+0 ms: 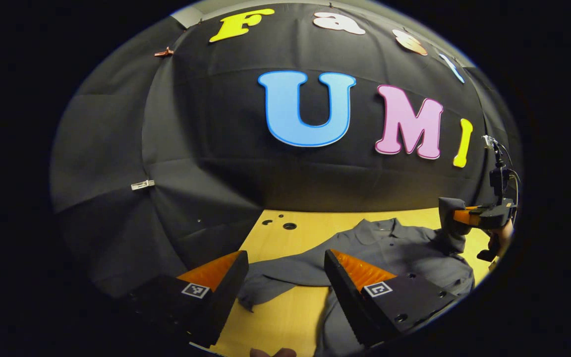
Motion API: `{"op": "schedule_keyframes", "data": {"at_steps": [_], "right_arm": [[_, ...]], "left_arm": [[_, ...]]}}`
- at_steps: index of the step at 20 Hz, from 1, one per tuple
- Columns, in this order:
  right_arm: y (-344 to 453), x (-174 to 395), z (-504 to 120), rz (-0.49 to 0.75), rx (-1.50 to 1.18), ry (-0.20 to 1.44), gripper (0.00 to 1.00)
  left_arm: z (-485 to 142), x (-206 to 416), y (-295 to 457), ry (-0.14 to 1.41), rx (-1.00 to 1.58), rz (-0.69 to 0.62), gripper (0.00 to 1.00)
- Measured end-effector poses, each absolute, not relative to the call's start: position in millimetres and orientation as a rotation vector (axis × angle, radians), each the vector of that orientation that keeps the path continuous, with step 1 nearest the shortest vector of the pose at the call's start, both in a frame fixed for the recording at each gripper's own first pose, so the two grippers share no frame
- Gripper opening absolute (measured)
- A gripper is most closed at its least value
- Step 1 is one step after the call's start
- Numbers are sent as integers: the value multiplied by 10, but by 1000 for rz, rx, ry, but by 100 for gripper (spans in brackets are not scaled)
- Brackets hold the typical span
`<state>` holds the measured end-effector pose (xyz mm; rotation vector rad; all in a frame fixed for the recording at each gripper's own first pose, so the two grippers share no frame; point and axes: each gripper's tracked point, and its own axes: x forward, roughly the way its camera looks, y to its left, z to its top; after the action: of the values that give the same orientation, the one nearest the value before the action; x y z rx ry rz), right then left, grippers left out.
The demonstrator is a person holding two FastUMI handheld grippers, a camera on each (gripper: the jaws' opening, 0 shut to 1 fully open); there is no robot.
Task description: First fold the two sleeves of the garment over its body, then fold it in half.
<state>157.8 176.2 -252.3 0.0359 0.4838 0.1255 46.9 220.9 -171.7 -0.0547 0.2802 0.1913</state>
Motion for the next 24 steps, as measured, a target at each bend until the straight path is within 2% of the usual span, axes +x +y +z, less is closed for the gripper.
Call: {"op": "schedule_keyframes", "data": {"at_steps": [12, 15, 16, 17, 18, 19, 20, 21, 24], "right_arm": [[2761, 1626, -3592, 248, -26, 690, 6], [2919, 1557, -3840, 275, -31, 750, 18], [2967, 1541, -3888, 286, -28, 763, 16], [3009, 1523, -3915, 294, -26, 775, 28], [3043, 1483, -3911, 305, -20, 781, 32], [3104, 1460, -3902, 322, -8, 784, 43], [3191, 1443, -3899, 344, 9, 786, 46], [3264, 1409, -3886, 366, 28, 792, 57], [3505, 1271, -3766, 446, 116, 806, 61]], "left_arm": [[-2539, 682, 2738, 417, -73, 248, 97], [-2780, 728, 2829, 459, -99, 252, 97], [-2853, 747, 2870, 475, -117, 257, 97], [-2927, 774, 2899, 486, -135, 268, 97], [-2991, 806, 2939, 497, -152, 278, 97], [-3056, 826, 2960, 505, -163, 292, 97], [-3112, 847, 3008, 514, -169, 305, 97], [-3172, 857, 3049, 522, -170, 314, 97], [-3321, 937, 3113, 542, -164, 319, 98]]}}
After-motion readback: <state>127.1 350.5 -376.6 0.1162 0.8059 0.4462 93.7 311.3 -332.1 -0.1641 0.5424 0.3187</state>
